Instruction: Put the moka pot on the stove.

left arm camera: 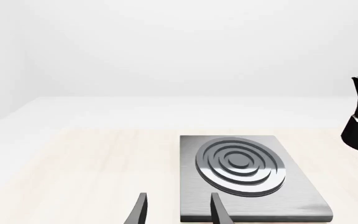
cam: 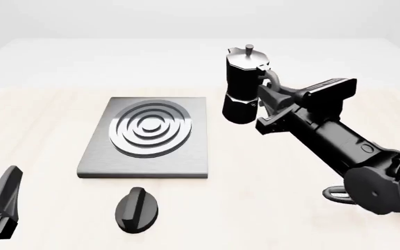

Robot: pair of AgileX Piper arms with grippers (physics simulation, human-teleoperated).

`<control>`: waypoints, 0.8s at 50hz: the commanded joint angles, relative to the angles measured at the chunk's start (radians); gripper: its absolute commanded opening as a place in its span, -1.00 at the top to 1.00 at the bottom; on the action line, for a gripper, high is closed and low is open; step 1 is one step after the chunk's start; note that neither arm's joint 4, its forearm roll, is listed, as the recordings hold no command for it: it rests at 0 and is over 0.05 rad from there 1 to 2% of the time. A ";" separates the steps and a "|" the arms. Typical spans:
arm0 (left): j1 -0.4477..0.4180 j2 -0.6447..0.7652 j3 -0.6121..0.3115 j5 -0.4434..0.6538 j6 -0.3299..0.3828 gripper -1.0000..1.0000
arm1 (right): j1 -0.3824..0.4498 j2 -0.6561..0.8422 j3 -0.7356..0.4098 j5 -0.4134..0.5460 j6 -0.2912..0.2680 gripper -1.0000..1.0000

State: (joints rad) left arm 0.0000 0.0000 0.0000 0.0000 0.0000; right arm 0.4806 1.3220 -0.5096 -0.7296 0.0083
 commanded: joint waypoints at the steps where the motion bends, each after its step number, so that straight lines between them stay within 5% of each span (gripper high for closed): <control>1: 0.000 0.000 0.000 0.000 0.000 -1.00 | 0.017 0.053 -0.077 -0.009 0.008 1.00; 40: 0.000 0.000 0.000 0.000 0.000 -1.00 | 0.132 0.247 -0.298 -0.001 -0.003 1.00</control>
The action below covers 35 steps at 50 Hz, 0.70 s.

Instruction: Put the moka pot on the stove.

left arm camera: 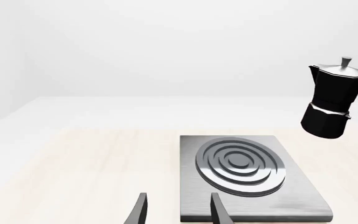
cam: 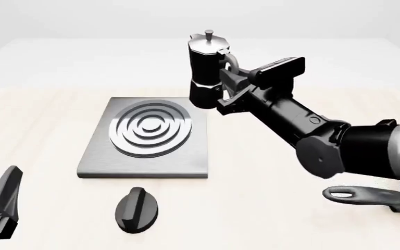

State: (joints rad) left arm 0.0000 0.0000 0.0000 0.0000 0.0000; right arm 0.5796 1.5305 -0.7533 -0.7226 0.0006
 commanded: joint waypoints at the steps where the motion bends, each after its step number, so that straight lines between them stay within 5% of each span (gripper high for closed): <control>1: 0.000 0.000 0.000 0.000 0.000 -1.00 | 0.036 0.042 -0.060 -0.005 0.013 1.00; 14: 0.000 0.000 0.000 0.000 0.000 -1.00 | 0.077 0.096 -0.097 -0.030 0.040 1.00; 35: 0.000 0.000 0.000 0.000 0.000 -1.00 | 0.111 0.213 -0.172 -0.075 -0.012 1.00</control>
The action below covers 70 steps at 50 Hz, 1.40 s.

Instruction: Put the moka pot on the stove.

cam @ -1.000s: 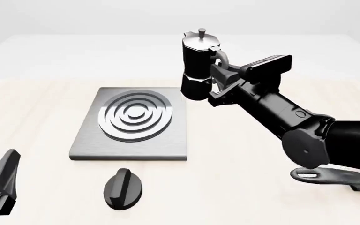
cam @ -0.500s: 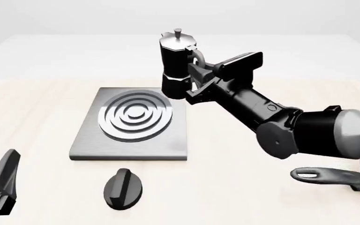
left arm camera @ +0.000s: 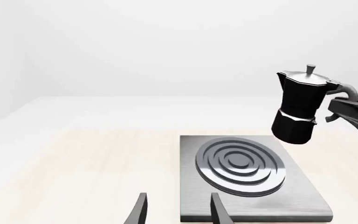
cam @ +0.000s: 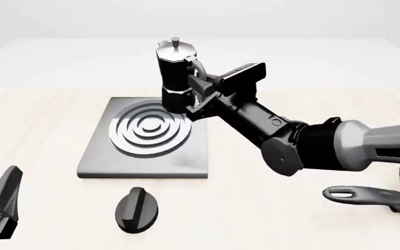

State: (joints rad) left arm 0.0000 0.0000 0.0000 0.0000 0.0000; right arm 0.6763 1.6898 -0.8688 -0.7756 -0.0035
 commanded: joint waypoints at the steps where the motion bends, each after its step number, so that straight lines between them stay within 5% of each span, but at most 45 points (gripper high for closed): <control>1: 0.000 0.000 0.000 0.000 0.000 -1.00 | 0.014 0.059 -0.061 -0.024 -0.008 1.00; 40: 0.000 0.000 0.000 0.000 0.000 -1.00 | 0.025 0.287 -0.317 0.011 0.021 1.00; 70: 0.000 0.000 0.000 0.000 0.000 -1.00 | 0.039 0.399 -0.364 0.018 0.043 1.00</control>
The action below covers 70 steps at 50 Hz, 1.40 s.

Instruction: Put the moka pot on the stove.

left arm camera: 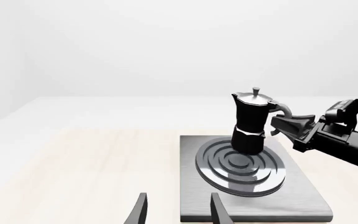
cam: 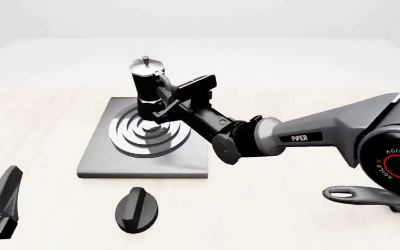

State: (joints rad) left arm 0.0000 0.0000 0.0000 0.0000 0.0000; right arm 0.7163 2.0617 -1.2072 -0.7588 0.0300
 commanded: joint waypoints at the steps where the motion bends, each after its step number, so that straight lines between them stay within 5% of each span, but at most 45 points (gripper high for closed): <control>1: 0.000 0.000 0.000 0.000 0.000 -1.00 | -0.002 0.032 -0.027 0.000 0.012 1.00; 52: 0.000 0.000 0.000 0.000 0.000 -1.00 | 0.014 0.119 -0.073 0.053 0.021 1.00; 53: 0.000 0.000 0.000 0.000 0.000 -1.00 | 0.016 0.121 -0.076 0.056 0.021 -1.00; 70: 0.000 0.000 0.000 0.000 0.000 -1.00 | 0.013 0.118 -0.077 0.059 0.030 -1.00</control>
State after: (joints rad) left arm 0.0000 0.0000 0.0000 0.0000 0.0000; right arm 0.7295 2.1779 -1.2846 -0.7023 0.0543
